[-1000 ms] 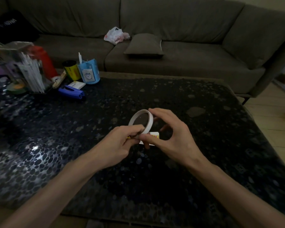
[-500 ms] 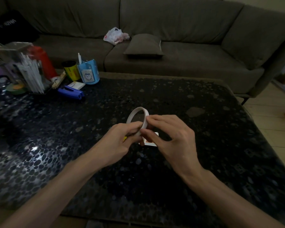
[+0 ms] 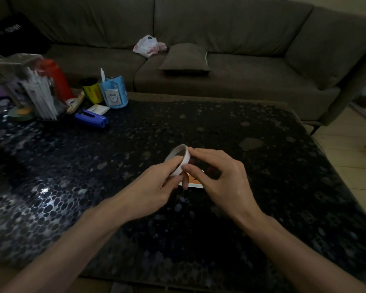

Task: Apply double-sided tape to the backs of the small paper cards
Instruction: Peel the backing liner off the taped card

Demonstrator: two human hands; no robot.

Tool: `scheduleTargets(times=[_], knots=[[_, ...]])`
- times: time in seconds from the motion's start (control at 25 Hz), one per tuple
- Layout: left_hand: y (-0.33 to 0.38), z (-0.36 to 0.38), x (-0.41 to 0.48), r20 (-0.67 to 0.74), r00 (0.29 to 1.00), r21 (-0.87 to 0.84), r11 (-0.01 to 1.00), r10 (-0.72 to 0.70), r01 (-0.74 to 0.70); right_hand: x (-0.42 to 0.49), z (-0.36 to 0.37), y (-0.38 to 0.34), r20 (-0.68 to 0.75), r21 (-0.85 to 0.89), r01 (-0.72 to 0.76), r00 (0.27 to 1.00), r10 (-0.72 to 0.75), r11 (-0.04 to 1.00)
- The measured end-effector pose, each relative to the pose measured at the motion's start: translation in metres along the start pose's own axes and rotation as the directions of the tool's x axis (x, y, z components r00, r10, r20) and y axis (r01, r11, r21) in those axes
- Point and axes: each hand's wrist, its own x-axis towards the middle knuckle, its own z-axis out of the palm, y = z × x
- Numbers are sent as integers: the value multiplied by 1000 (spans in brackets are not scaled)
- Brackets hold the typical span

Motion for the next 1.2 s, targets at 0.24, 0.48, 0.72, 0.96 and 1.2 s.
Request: scheduleTargets(times=[0.24, 0.48, 0.72, 0.96, 1.2], knots=[[0, -2, 2, -44, 999, -7, 1000, 7, -7, -5, 3, -2, -73, -45, 96, 992, -99, 994], [0, -4, 3, -69, 998, 32, 999, 1, 1, -1, 1, -1, 1, 96, 5, 1000, -5, 995], [0, 0, 1, -58, 998, 45, 999, -21, 24, -2, 4, 0, -50, 29, 9, 999, -7, 1000], [4, 2, 1, -64, 998, 49, 999, 9, -5, 1, 4, 2, 30, 212, -144, 990, 141, 967], [4, 3, 4, -82, 997, 27, 1000, -8, 11, -2, 7, 1, -67, 142, -64, 995, 74, 988]])
